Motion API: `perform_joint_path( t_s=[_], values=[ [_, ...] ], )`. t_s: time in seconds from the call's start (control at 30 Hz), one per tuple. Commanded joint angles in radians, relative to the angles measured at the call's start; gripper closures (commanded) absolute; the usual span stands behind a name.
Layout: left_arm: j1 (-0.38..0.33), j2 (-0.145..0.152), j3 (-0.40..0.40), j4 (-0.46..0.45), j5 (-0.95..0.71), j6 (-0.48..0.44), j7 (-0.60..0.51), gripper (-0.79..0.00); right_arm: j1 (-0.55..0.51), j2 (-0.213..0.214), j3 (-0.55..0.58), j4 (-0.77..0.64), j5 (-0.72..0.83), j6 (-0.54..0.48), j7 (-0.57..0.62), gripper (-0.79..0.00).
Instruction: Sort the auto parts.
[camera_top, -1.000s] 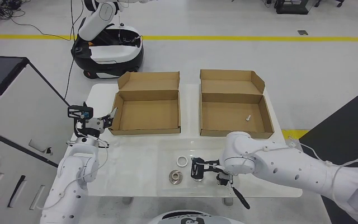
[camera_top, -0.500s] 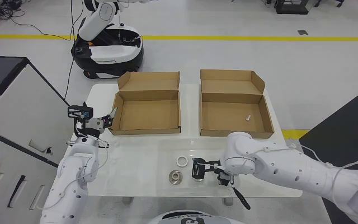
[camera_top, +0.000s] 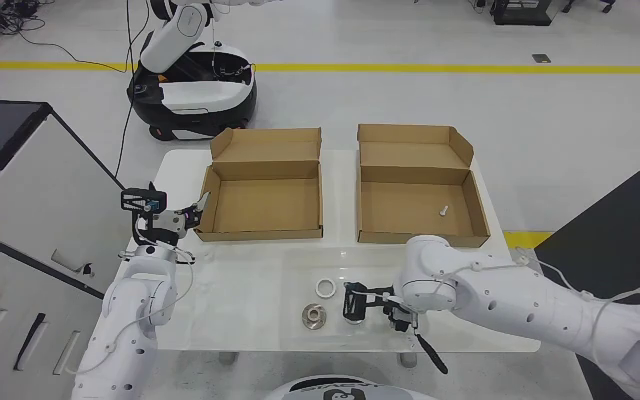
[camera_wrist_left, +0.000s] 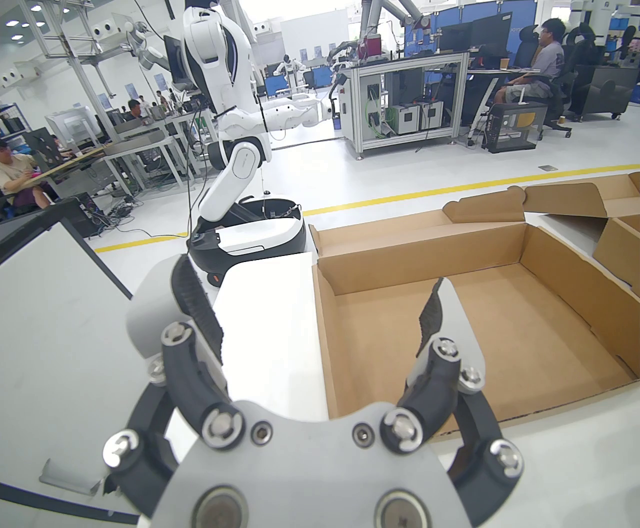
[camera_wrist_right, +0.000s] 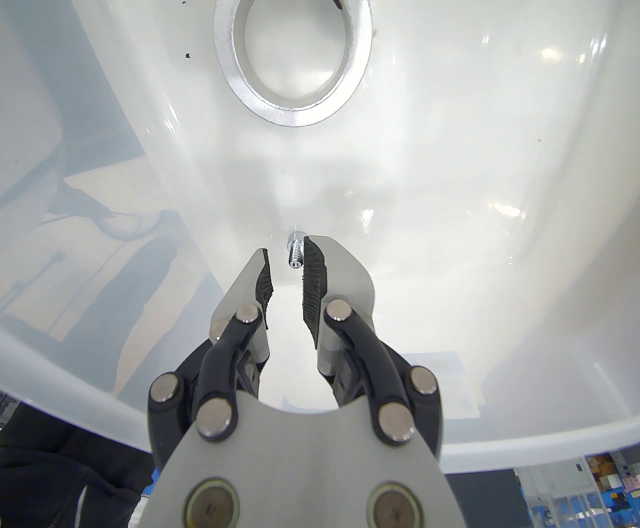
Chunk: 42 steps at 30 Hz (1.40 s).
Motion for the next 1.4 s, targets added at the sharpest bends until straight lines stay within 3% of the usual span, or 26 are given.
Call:
perform_joint_path(
  t_s=[0.0, 0.13, 0.33, 0.8, 1.0, 1.37],
  values=[
    [0.000, 0.000, 0.000, 0.000, 0.000, 0.000, 0.000, -0.785, -0.001, -0.001, 0.000, 0.000, 0.000, 0.001, 0.000, -0.157],
    [0.000, 0.000, 0.000, 0.000, 0.000, 0.000, 0.000, -0.785, -0.002, -0.002, 0.001, 0.000, -0.004, 0.003, 0.000, -0.160],
    [0.000, 0.000, 0.000, 0.000, 0.000, 0.000, 0.000, -0.785, -0.007, -0.004, 0.003, -0.004, -0.020, 0.013, 0.000, -0.249],
    [0.000, 0.000, 0.000, 0.000, 0.000, 0.000, 0.000, -0.785, -0.024, -0.021, 0.014, -0.001, -0.039, 0.025, -0.005, -0.243],
    [0.000, 0.000, 0.000, 0.000, 0.000, 0.000, 0.000, -0.785, -0.029, -0.029, 0.018, 0.005, -0.041, 0.027, -0.001, -0.188],
    [0.000, 0.000, 0.000, 0.000, 0.000, 0.000, 0.000, -0.785, -0.033, -0.033, 0.019, 0.002, -0.044, 0.035, 0.000, -0.219]
  ],
)
